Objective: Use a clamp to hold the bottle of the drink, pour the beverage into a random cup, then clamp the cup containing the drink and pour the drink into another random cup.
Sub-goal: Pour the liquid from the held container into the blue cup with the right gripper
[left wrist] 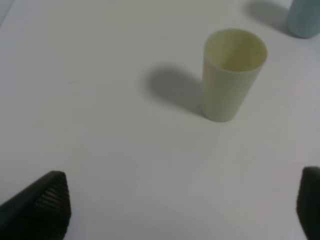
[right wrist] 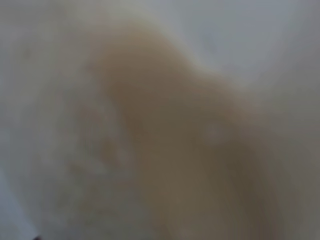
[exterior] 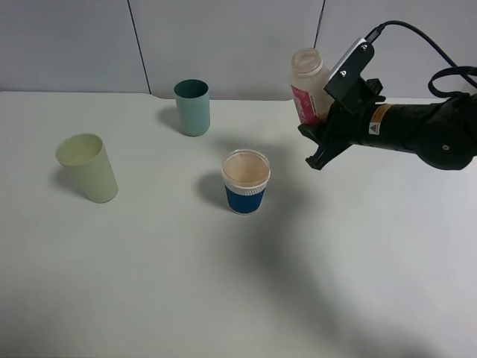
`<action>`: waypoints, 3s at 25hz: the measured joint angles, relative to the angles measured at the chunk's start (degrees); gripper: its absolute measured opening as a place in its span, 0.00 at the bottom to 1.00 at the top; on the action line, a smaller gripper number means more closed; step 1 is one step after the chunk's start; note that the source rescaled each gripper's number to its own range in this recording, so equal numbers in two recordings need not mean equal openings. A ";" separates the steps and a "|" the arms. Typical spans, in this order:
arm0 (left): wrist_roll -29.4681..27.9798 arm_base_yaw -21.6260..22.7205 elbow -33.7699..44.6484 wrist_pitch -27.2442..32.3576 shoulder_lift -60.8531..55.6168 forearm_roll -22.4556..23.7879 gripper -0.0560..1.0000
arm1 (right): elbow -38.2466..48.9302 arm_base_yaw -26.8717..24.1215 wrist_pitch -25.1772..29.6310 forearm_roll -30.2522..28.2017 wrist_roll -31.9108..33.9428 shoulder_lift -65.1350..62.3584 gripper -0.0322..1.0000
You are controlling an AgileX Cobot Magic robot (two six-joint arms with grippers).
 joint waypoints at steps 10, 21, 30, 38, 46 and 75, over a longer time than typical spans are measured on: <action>0.00 0.00 0.00 0.00 0.00 0.00 0.69 | -3.76 0.85 6.51 -5.96 -1.41 0.00 0.05; 0.00 0.00 0.00 0.00 0.00 0.00 0.69 | -3.76 1.50 9.46 -12.54 -1.90 0.00 0.05; 0.00 0.00 0.00 0.00 0.00 0.00 0.69 | -6.43 1.90 8.24 -17.20 -2.30 0.00 0.05; 0.00 0.00 0.00 0.00 0.00 0.00 0.69 | -6.60 5.10 10.73 -19.55 -2.30 0.00 0.05; 0.00 0.00 0.00 0.00 0.00 0.00 0.69 | -6.60 6.10 15.93 -23.20 -2.35 0.00 0.05; 0.00 0.00 0.00 0.00 0.00 0.00 0.69 | -8.60 9.32 26.12 -32.56 -2.96 0.00 0.05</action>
